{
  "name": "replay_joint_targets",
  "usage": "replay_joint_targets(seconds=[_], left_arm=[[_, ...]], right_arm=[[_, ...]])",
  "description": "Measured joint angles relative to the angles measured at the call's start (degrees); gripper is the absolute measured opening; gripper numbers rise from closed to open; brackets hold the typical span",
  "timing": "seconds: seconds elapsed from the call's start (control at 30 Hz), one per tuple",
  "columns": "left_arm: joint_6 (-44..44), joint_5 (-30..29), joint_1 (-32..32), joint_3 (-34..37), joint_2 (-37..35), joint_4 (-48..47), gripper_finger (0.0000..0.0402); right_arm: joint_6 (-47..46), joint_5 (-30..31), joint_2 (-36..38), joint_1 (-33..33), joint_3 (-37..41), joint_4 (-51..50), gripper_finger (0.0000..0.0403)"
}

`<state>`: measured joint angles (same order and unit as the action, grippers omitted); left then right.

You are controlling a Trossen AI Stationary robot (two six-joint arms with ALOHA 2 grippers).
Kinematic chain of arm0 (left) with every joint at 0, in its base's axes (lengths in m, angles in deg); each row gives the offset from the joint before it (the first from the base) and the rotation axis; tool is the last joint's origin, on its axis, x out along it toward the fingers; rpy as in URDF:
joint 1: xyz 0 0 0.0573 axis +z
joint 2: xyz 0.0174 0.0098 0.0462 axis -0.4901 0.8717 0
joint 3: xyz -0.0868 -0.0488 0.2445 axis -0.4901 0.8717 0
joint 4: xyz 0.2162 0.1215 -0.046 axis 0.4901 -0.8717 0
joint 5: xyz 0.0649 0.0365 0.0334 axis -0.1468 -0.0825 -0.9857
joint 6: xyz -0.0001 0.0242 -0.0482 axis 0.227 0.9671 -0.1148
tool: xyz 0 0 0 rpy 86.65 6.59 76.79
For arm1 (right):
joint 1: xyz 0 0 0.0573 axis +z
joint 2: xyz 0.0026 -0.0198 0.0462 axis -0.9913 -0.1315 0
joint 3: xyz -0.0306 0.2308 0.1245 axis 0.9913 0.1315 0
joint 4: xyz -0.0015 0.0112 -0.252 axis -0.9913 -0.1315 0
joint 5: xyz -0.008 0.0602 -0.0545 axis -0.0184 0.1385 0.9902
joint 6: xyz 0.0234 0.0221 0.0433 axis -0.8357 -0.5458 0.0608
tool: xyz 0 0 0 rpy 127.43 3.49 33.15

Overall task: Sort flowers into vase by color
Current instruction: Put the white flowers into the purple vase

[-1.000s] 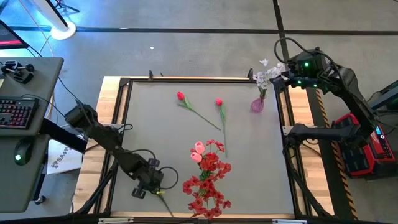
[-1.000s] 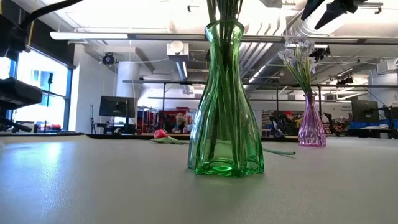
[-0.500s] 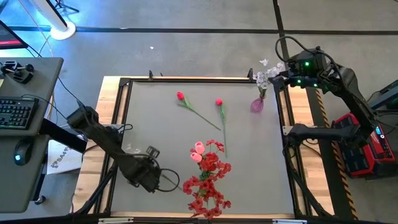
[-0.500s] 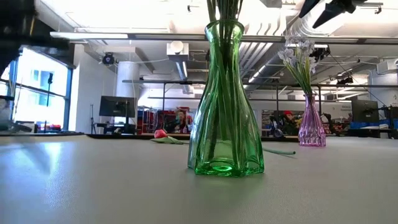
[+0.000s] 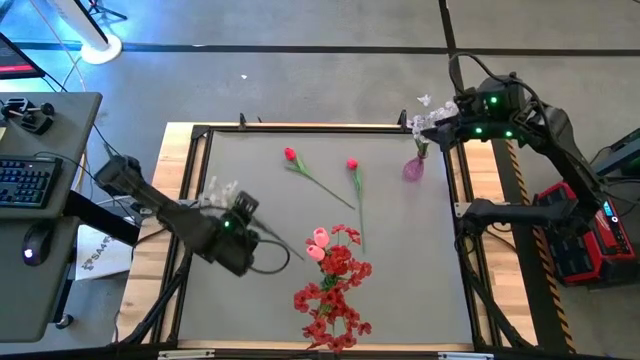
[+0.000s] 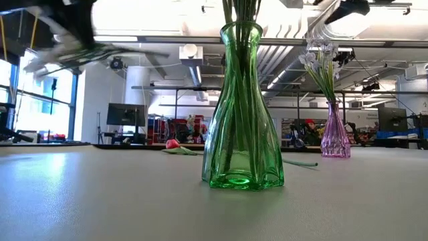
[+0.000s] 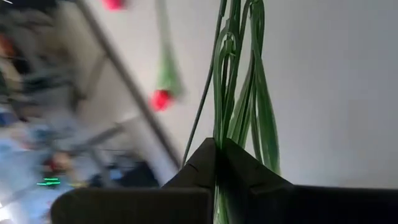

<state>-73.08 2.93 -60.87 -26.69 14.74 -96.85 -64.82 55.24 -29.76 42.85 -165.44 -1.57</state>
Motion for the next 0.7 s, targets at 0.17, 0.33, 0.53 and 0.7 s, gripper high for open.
replay_joint_targets(seconds=[0.17, 0.33, 0.53, 0.7], left_arm=[[16.9, -9.4, 6.5, -0.1, -3.3, 5.8, 0.0001], [31.8, -15.0, 13.2, -0.1, -6.7, 17.7, 0.0001], [47.5, -14.7, 18.9, -0.1, -10.5, 33.2, 0.0001], [63.5, -10.6, 23.3, -0.1, -11.4, 45.7, 0.0001]], right_arm=[[-0.2, -6.8, -2.1, 1.8, 0.0, 4.2, 0.0309], [-0.3, -13.1, -5.9, 4.5, 0.0, 10.3, 0.0309], [-1.0, -19.4, -11.4, 7.8, 0.0, 17.8, 0.0309], [-0.5, -24.5, -15.2, 9.5, 0.0, 24.2, 0.0309]])
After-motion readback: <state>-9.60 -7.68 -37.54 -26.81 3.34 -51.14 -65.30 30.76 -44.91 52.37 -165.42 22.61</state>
